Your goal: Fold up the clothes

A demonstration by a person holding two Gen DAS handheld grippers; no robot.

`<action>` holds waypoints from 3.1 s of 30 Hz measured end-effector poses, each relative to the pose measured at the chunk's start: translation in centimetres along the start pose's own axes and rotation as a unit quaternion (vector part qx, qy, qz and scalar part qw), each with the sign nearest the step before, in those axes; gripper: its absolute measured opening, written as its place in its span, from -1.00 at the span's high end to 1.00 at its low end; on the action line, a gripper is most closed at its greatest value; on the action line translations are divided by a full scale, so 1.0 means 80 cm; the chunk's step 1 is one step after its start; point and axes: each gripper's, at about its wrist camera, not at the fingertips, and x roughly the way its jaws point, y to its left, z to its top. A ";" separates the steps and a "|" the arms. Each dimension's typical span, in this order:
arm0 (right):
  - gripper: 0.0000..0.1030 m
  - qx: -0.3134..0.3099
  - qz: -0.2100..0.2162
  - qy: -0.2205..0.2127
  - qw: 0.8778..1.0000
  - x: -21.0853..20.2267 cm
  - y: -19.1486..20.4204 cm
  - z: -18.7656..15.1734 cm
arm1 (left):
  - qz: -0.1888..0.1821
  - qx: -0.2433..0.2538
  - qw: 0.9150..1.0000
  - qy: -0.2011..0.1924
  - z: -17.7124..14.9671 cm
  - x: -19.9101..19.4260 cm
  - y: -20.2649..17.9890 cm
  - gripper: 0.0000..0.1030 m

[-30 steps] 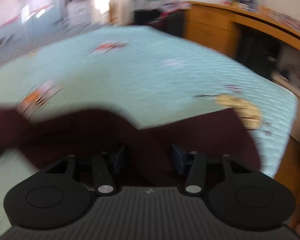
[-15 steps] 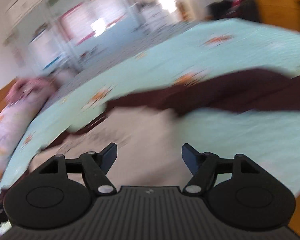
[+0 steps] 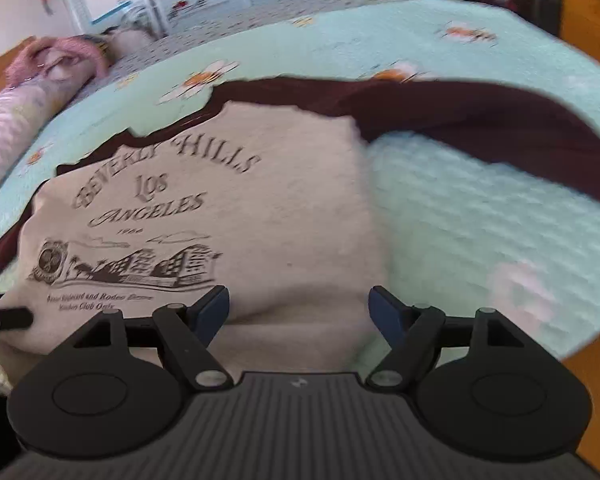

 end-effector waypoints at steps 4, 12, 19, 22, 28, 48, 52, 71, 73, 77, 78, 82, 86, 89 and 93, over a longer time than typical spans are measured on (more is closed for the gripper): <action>-0.51 -0.011 0.019 -0.040 0.999 -0.014 0.029 0.012 | -0.003 -0.003 1.000 -0.003 0.000 -0.003 0.002 -0.54; -0.63 -0.100 0.079 -0.020 0.992 0.013 0.130 0.009 | -0.001 -0.004 1.000 -0.004 0.000 -0.012 0.004 -0.54; -0.67 -0.086 0.049 0.022 0.995 0.030 0.086 -0.016 | 0.026 0.019 0.999 -0.030 0.015 -0.033 -0.003 -0.55; -0.67 -0.053 0.010 0.027 0.998 0.021 0.059 -0.012 | 0.030 0.028 0.998 -0.038 0.025 -0.035 -0.009 -0.55; -0.67 -0.033 0.004 0.009 0.999 0.004 0.060 -0.002 | 0.036 0.047 0.997 -0.042 0.035 -0.034 -0.025 -0.55; -0.67 -0.047 0.057 0.008 0.997 -0.002 0.105 -0.003 | 0.016 -0.007 0.998 -0.052 0.069 -0.061 -0.014 -0.56; -0.67 -0.048 0.059 0.014 0.997 -0.001 0.107 -0.007 | 0.019 -0.024 0.999 -0.044 0.070 -0.061 -0.011 -0.56; -0.67 -0.058 0.053 0.024 0.997 0.002 0.122 -0.010 | 0.016 -0.041 0.998 -0.041 0.071 -0.058 0.007 -0.56; -0.67 -0.060 0.052 0.025 0.997 0.002 0.123 -0.010 | 0.016 -0.043 0.998 -0.041 0.070 -0.058 0.010 -0.56; -0.67 -0.065 0.049 0.027 0.996 0.003 0.127 -0.010 | 0.024 -0.045 0.998 -0.041 0.070 -0.057 0.015 -0.56; -0.67 -0.067 0.049 0.028 0.996 0.003 0.129 -0.010 | 0.029 -0.045 0.998 -0.042 0.070 -0.057 0.016 -0.56; -0.67 -0.074 0.047 0.029 0.996 0.003 0.135 -0.009 | 0.044 -0.051 0.997 -0.044 0.070 -0.058 0.022 -0.56; -0.67 -0.080 0.045 0.030 0.995 0.003 0.141 -0.008 | 0.069 -0.057 0.995 -0.050 0.071 -0.061 0.029 -0.56; -0.67 -0.085 0.043 0.032 0.995 0.004 0.146 -0.008 | 0.099 -0.059 0.992 -0.057 0.072 -0.066 0.036 -0.56; -0.67 -0.093 0.042 0.034 0.994 0.004 0.153 -0.008 | 0.112 -0.067 0.989 -0.063 0.073 -0.070 0.047 -0.56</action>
